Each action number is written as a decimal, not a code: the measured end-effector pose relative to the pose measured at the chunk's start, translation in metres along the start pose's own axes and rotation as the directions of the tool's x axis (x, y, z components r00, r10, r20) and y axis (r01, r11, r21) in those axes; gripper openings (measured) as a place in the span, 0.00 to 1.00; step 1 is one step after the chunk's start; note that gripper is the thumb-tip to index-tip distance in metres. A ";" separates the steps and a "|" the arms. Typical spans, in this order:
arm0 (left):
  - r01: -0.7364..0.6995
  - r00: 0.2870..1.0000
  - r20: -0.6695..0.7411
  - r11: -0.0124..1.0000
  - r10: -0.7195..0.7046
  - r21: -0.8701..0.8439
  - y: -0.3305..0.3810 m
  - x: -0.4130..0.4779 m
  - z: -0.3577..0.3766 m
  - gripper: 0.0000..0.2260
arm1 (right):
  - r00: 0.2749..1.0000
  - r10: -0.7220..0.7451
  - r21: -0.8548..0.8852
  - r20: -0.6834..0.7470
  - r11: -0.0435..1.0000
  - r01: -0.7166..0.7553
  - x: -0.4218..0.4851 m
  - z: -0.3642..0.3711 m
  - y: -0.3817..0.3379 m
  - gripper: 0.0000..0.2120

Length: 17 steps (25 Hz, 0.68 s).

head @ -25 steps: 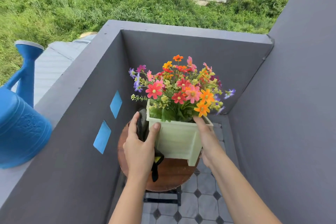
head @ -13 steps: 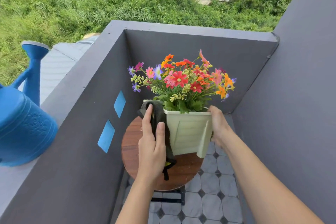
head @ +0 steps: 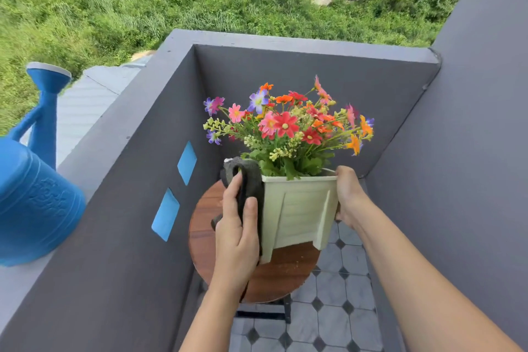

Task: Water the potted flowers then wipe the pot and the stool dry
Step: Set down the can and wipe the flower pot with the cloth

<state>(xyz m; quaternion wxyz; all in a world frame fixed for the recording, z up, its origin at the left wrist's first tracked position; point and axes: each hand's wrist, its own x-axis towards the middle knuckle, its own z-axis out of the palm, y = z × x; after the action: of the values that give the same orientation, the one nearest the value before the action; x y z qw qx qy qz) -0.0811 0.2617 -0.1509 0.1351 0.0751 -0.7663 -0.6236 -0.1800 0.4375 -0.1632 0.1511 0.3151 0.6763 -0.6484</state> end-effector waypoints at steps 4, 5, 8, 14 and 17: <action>0.130 0.990 -0.060 0.988 -0.126 0.079 -0.030 0.044 0.004 0.21 | 0.998 -0.015 0.010 0.053 1.000 0.014 0.002 -0.003 0.002 0.16; 0.167 0.985 -0.050 0.982 -0.163 0.093 -0.038 0.055 0.003 0.22 | 0.999 -0.011 0.005 0.044 1.000 0.011 0.002 -0.002 0.001 0.16; 0.321 0.947 -0.054 0.933 -0.316 0.163 -0.056 0.070 0.002 0.22 | 0.999 -0.004 -0.011 0.032 1.000 0.005 0.002 0.004 -0.002 0.16; 0.277 0.960 0.029 0.960 -0.277 -0.023 -0.051 0.019 -0.005 0.18 | 1.000 -0.013 -0.030 0.028 0.999 0.014 -0.011 0.007 -0.005 0.16; 0.164 0.984 0.085 0.982 -0.156 -0.095 -0.036 0.002 -0.009 0.16 | 0.999 0.027 -0.038 0.028 0.999 -0.026 -0.011 0.002 -0.006 0.15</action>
<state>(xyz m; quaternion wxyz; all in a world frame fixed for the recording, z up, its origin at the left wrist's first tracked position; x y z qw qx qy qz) -0.0824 0.2451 -0.1842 0.0585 0.1053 -0.7296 -0.6732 -0.1761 0.4334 -0.1523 0.1753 0.3116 0.6821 -0.6379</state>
